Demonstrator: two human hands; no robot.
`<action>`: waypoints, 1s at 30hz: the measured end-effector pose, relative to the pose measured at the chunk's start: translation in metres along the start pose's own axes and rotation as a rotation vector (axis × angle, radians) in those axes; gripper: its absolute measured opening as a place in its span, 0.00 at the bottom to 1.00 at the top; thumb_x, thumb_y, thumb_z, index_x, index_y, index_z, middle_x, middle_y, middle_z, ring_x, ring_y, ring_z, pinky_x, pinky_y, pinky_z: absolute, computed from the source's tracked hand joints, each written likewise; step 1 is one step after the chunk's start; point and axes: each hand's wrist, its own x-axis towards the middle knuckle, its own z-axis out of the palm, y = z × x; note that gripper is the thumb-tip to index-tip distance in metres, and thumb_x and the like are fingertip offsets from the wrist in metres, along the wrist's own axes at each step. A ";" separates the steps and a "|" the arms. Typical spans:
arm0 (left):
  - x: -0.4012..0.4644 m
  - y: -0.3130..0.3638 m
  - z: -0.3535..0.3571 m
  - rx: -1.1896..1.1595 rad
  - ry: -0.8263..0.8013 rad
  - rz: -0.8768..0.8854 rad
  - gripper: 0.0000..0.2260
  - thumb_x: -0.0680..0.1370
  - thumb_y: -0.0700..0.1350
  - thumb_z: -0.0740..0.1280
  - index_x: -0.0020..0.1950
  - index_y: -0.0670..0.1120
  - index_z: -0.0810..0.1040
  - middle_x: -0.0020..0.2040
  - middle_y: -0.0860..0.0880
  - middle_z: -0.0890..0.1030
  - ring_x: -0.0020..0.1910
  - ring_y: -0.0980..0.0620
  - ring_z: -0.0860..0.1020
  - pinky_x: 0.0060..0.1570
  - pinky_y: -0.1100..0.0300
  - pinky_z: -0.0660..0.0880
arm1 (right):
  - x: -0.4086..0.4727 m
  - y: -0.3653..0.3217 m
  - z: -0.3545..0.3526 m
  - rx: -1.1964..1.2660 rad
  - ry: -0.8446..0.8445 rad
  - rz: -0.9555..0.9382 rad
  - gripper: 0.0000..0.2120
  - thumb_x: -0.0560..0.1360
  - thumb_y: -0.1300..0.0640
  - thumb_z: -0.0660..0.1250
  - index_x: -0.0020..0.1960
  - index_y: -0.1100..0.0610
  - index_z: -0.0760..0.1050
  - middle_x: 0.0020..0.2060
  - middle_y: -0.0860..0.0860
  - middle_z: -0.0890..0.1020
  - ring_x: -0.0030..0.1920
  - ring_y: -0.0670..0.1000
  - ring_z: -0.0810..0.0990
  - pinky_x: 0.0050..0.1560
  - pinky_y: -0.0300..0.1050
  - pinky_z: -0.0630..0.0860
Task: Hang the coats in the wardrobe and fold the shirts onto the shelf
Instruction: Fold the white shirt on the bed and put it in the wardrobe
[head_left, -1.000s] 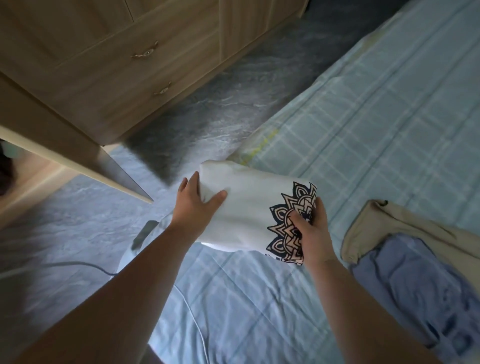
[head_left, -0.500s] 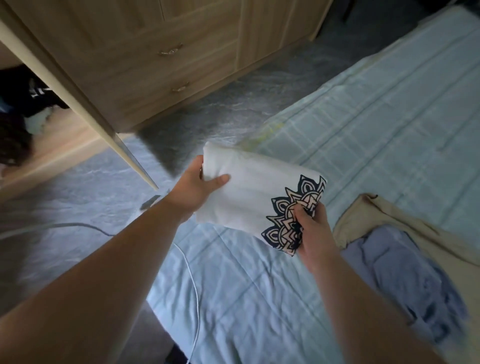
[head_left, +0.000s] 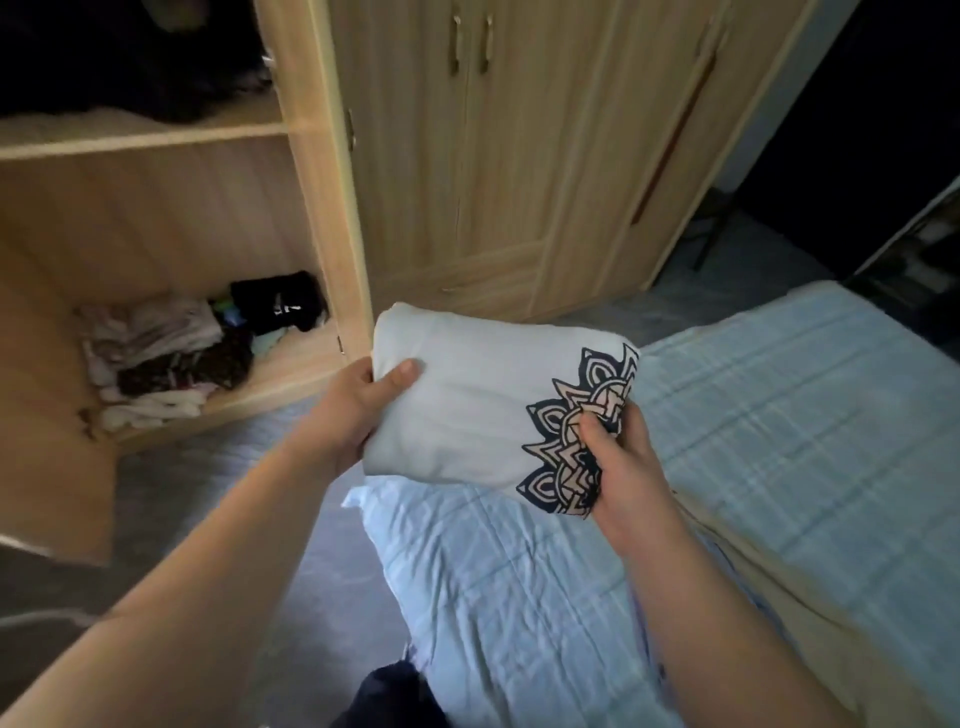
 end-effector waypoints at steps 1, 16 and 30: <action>-0.018 0.015 -0.012 -0.014 0.033 0.015 0.30 0.69 0.57 0.77 0.62 0.39 0.77 0.57 0.39 0.83 0.56 0.39 0.82 0.56 0.41 0.78 | -0.010 -0.012 0.017 -0.024 -0.043 -0.007 0.20 0.76 0.57 0.70 0.65 0.47 0.72 0.57 0.51 0.84 0.55 0.55 0.84 0.49 0.57 0.81; -0.121 0.175 -0.253 -0.068 0.543 0.319 0.14 0.77 0.47 0.68 0.57 0.38 0.78 0.49 0.41 0.85 0.45 0.43 0.85 0.38 0.53 0.81 | -0.006 -0.035 0.350 -0.084 -0.555 -0.084 0.12 0.79 0.59 0.66 0.59 0.46 0.75 0.52 0.50 0.85 0.52 0.55 0.84 0.53 0.60 0.80; -0.019 0.272 -0.533 0.216 0.803 0.257 0.16 0.78 0.55 0.68 0.48 0.42 0.78 0.40 0.50 0.85 0.38 0.51 0.84 0.35 0.56 0.78 | 0.113 0.043 0.667 -0.117 -0.670 -0.010 0.13 0.78 0.57 0.68 0.60 0.43 0.76 0.57 0.52 0.84 0.58 0.57 0.82 0.60 0.62 0.77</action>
